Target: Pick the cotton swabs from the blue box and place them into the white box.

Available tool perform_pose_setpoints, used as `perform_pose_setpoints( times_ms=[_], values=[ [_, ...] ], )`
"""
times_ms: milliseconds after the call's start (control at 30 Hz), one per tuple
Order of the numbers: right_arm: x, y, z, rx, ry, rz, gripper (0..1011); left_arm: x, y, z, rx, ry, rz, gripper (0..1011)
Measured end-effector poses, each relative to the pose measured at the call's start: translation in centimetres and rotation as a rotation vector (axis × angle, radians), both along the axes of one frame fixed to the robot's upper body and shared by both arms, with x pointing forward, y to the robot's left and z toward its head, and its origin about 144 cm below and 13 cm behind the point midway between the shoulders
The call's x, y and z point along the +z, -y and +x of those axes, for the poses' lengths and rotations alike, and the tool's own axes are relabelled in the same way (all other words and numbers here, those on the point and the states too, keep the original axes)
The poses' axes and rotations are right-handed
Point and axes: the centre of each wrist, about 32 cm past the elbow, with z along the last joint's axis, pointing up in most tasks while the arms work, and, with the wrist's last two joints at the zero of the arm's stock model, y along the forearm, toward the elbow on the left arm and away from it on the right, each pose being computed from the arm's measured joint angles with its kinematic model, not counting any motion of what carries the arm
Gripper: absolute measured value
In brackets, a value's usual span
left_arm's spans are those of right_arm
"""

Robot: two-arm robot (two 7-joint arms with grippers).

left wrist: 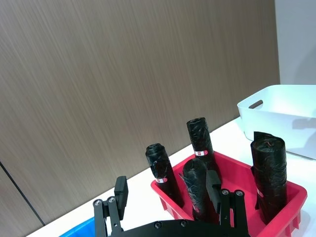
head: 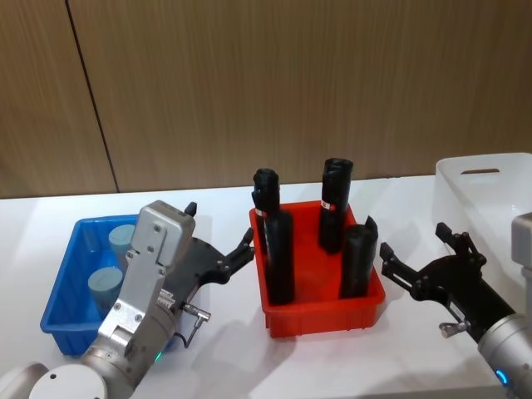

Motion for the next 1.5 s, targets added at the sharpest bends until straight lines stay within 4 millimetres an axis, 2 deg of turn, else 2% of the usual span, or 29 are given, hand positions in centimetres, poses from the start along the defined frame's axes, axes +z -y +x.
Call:
perform_pose_setpoints(
  times_ms=[933,1233,1500],
  values=[
    [0.0,0.0,0.0,0.000,0.000,0.000,1002,-0.1,-0.1,0.1,-0.002,-0.004,0.002,1004],
    [0.0,0.0,0.0,0.000,0.000,0.000,1002,-0.5,-1.1,1.4,-0.007,-0.035,0.015,1004],
    [0.0,0.0,0.0,0.000,0.000,0.000,1002,-0.8,-3.0,2.4,0.024,-0.073,0.002,1004]
  ],
)
